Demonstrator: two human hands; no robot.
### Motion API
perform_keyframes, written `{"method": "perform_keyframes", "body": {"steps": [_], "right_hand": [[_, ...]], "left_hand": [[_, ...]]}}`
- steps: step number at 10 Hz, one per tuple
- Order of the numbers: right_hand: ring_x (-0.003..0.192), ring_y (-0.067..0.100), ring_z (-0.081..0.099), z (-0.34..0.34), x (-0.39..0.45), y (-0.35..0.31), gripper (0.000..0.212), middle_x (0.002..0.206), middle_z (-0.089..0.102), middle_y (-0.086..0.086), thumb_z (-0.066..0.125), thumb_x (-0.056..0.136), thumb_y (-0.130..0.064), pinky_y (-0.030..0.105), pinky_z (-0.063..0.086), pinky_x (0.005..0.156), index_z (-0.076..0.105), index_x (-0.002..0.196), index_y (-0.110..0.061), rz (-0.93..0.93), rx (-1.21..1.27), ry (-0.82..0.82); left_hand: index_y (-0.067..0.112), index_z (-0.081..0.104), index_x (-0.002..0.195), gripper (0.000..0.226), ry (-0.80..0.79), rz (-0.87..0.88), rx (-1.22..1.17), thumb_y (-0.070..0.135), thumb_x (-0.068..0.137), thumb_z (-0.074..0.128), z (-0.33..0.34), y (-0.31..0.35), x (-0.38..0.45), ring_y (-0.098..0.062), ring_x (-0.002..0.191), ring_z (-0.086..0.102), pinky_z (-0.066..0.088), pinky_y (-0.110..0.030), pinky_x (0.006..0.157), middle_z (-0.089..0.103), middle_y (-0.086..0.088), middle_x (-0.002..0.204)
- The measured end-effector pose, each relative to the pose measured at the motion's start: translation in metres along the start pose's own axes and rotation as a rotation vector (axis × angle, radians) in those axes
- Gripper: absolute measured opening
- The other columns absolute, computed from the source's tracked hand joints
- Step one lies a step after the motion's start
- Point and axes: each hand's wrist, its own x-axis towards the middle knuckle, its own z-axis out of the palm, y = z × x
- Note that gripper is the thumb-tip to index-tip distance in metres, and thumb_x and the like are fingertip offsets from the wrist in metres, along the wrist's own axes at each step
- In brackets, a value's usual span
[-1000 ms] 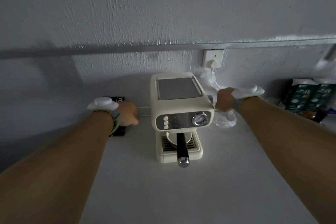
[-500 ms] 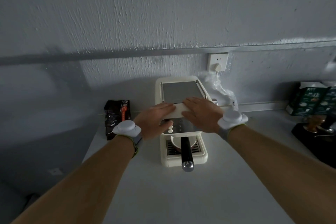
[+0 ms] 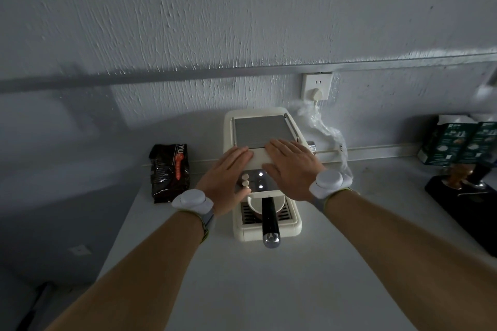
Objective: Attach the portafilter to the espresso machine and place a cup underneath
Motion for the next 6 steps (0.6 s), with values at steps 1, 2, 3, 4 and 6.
{"method": "perform_keyframes", "body": {"steps": [1, 2, 3, 4, 6], "right_hand": [[0.14, 0.023, 0.035, -0.006, 0.001, -0.003, 0.058, 0.15, 0.042, 0.008, 0.031, 0.094, -0.047, 0.038, 0.023, 0.117, 0.039, 0.14, -0.014, -0.011, 0.02, -0.03], [0.132, 0.026, 0.045, -0.019, 0.007, 0.0, 0.048, 0.141, 0.051, 0.008, 0.032, 0.095, -0.043, 0.04, 0.033, 0.113, 0.046, 0.131, -0.014, -0.033, 0.062, -0.106], [0.12, 0.03, 0.055, -0.046, 0.021, 0.003, 0.04, 0.13, 0.059, 0.007, 0.037, 0.097, -0.039, 0.041, 0.044, 0.1, 0.055, 0.124, -0.016, 0.022, 0.067, -0.278], [0.124, 0.028, 0.053, -0.065, 0.03, 0.002, 0.042, 0.133, 0.059, 0.005, 0.044, 0.095, -0.041, 0.037, 0.042, 0.102, 0.059, 0.126, -0.018, 0.061, 0.013, -0.34], [0.094, 0.025, 0.064, -0.105, 0.052, 0.006, 0.033, 0.09, 0.068, 0.005, 0.055, 0.089, -0.039, 0.034, 0.049, 0.086, 0.07, 0.088, -0.01, 0.165, -0.149, -0.5]], "left_hand": [[0.017, 0.031, 0.15, 0.08, -0.047, -0.019, -0.042, 0.049, 0.082, 0.06, -0.015, 0.005, 0.003, -0.017, 0.148, 0.023, 0.028, -0.033, 0.115, 0.028, 0.003, 0.159], [0.016, 0.039, 0.145, 0.07, -0.047, -0.017, -0.047, 0.045, 0.085, 0.059, -0.032, 0.013, 0.007, -0.02, 0.141, 0.038, 0.034, -0.031, 0.11, 0.039, 0.001, 0.153], [0.016, 0.046, 0.141, 0.06, -0.252, -0.108, -0.011, 0.042, 0.089, 0.056, -0.062, 0.029, 0.023, -0.023, 0.134, 0.046, 0.035, -0.033, 0.109, 0.047, -0.003, 0.147], [0.016, 0.052, 0.137, 0.054, -0.407, -0.151, 0.079, 0.043, 0.09, 0.054, -0.084, 0.037, 0.04, -0.025, 0.132, 0.047, 0.035, -0.034, 0.108, 0.05, -0.004, 0.144], [0.0, 0.063, 0.122, 0.048, -0.519, -0.221, 0.245, 0.037, 0.097, 0.048, -0.127, 0.056, 0.074, -0.023, 0.098, 0.058, 0.045, -0.036, 0.098, 0.065, -0.014, 0.115]]}}
